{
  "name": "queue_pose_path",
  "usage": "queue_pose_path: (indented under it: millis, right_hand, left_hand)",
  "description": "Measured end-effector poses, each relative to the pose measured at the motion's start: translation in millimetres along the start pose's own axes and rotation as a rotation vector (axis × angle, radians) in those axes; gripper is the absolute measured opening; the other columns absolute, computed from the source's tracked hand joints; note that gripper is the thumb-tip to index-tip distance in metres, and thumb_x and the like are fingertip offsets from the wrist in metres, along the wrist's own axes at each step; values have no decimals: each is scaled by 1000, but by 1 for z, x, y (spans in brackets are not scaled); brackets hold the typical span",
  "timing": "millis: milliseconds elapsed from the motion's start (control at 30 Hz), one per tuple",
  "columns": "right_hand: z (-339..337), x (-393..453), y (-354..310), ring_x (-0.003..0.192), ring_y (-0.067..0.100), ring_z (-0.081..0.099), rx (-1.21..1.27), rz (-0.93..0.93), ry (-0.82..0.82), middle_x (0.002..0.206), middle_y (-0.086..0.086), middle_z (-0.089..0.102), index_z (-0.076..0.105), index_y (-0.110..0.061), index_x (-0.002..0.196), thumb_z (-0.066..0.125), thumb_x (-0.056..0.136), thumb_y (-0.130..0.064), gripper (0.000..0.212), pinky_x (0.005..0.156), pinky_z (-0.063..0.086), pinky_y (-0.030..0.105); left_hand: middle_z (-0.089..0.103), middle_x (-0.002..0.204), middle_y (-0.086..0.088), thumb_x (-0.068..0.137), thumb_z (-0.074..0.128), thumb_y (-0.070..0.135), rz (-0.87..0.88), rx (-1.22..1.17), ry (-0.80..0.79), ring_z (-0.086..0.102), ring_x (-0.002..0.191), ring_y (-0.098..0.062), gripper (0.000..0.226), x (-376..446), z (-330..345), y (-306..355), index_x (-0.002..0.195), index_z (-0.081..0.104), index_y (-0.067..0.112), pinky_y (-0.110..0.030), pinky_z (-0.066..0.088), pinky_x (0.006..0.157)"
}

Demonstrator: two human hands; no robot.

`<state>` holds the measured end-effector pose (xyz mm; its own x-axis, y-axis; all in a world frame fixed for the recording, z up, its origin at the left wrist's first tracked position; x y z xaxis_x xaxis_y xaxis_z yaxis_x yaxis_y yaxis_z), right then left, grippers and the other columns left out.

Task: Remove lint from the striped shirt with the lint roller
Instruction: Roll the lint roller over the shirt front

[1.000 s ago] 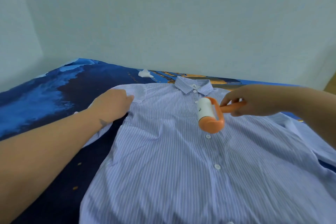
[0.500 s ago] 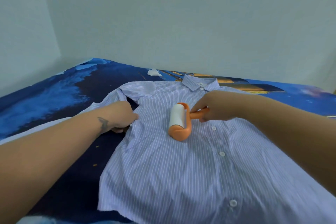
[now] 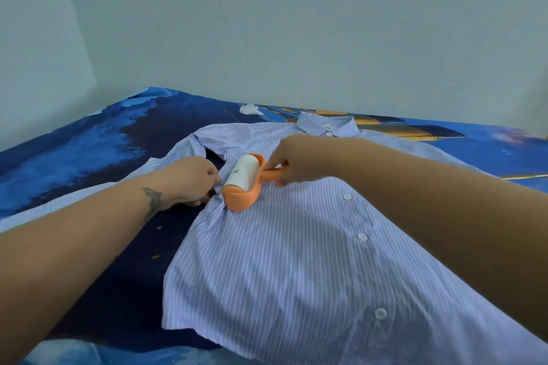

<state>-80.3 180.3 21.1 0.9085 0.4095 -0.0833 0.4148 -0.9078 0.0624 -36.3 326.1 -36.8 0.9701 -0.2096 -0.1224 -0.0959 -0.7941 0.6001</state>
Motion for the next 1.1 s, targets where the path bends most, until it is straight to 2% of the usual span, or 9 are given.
queue_pose_path:
  millis: [167,400,533,667,733,800,900,1000,1100]
  right_hand:
    - [9,-29,39,71,10,64,3,55,-46,83,-2,72,68,-39,112,66,84,-35,28,55,35,20]
    - [18,-84,99,75,9,66,-11,177,-114,84,-8,72,65,-48,110,69,80,-39,31,65,46,20]
    - [15,-119,124,78,6,64,-65,260,-195,88,-12,71,64,-50,111,72,79,-38,35,74,50,25]
    - [2,-149,139,75,-1,56,-273,322,-347,87,-20,65,66,-48,108,69,81,-32,32,64,40,15]
    - [-15,-161,146,75,-4,53,-329,384,-314,89,-22,62,64,-50,107,67,83,-33,30,60,34,15]
    - [-29,-166,145,77,-2,53,-254,384,-210,89,-21,61,62,-49,108,66,85,-34,28,62,34,16]
    - [-30,-166,127,77,-2,54,-102,332,-127,88,-23,57,57,-52,106,64,86,-36,26,64,35,14]
    - [-16,-162,97,74,-3,55,-11,271,-130,86,-25,57,56,-57,104,59,86,-36,28,64,38,16]
    - [-4,-154,68,77,-5,53,7,208,-164,88,-28,55,54,-59,108,59,87,-37,31,63,37,14]
  left_hand:
    - [60,69,-2,97,50,23,65,123,68,51,49,-14,22,-2,-6,4,84,62,10,-24,39,50]
    - [60,64,-2,97,48,19,44,25,92,52,47,-12,22,-2,-5,-2,80,60,10,-23,40,48]
    - [66,68,-8,97,48,16,25,-81,88,59,57,-20,19,-4,-4,-6,89,62,7,-27,47,54]
    - [67,71,-7,98,45,16,16,-119,122,62,55,-14,20,-7,-7,-6,92,61,5,-23,46,48]
    - [69,79,-8,99,42,24,-13,-186,124,65,56,-11,23,-11,-8,-8,94,59,8,-21,45,45]
    - [71,87,-9,97,43,43,-31,-237,92,68,58,-9,33,-18,-7,-10,95,57,14,-21,45,43]
    - [71,77,0,73,58,70,-4,-136,19,67,56,-6,53,-33,-6,-8,100,56,24,-21,46,42]
    - [67,86,4,58,76,65,19,48,-60,63,64,-12,84,-49,-2,-7,129,37,41,-22,46,47]
    - [62,96,5,67,78,50,38,69,-125,62,78,-13,99,-58,4,-9,145,18,41,-21,48,51]
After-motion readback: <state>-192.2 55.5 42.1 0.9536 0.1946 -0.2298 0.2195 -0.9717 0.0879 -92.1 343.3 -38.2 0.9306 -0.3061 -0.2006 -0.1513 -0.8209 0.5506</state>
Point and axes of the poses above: each hand's wrist, its own x-axis towards the middle knuckle, its own z-axis out of the palm, y = z × x, the point moved 10 cm from there along x, towards the middle knuckle
